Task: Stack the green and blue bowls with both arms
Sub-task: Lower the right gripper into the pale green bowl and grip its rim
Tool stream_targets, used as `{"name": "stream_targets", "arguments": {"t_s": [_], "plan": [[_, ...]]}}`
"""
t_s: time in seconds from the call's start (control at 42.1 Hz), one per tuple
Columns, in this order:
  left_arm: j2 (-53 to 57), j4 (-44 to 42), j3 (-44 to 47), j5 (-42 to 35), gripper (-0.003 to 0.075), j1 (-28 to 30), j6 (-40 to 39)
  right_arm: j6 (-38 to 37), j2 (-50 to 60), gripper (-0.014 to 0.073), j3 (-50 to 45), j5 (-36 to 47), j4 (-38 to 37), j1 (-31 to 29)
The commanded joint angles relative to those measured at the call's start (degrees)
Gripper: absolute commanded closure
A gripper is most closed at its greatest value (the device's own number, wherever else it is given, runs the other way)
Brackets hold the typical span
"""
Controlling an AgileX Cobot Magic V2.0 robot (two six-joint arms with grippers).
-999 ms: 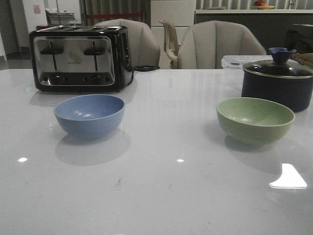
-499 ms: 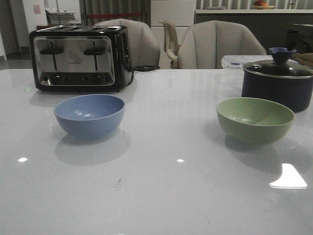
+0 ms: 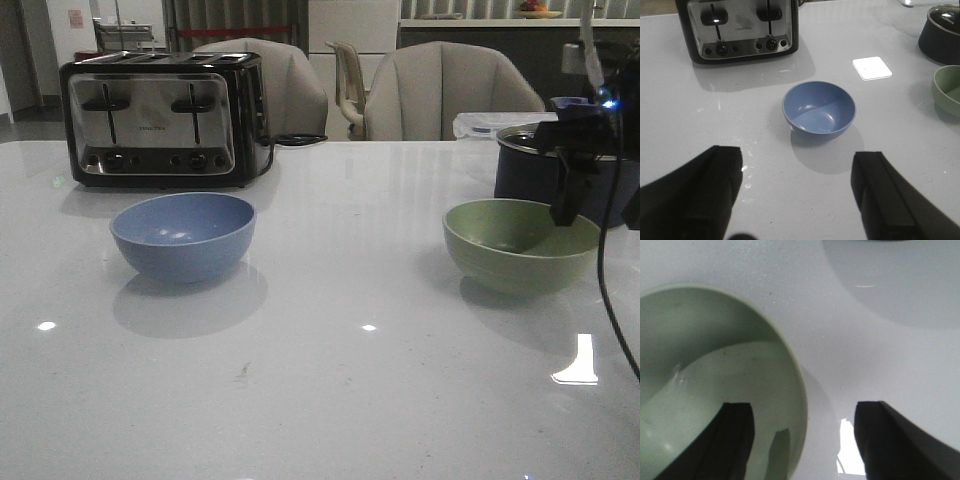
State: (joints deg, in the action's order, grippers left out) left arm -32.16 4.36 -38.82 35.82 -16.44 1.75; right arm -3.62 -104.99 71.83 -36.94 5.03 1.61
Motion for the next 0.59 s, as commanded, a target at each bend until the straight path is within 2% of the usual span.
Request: {"name": "stream_targets", "arguments": {"t_s": [0.0, 0.214, 0.428, 0.571], "plan": [[-0.41, 0.51, -1.82, -4.40, 0.0212, -0.39, -0.18, 0.42, -0.49, 0.0110, 4.41, 0.33, 0.40, 0.03], [-0.41, 0.51, -1.82, -4.40, 0.0212, -0.39, -0.18, 0.42, -2.62, 0.0370, 6.09, -1.68, 0.40, 0.03], [-0.41, 0.26, -1.82, -4.40, 0.0212, -0.39, -0.18, 1.05, -1.74, 0.0563, 6.09, -3.10, 0.40, 0.08], [-0.41, 0.11, -1.82, -4.40, 0.0212, -0.39, -0.18, 1.71, 1.00, 0.0557, 6.15, -5.12, 0.47, 0.42]]}}
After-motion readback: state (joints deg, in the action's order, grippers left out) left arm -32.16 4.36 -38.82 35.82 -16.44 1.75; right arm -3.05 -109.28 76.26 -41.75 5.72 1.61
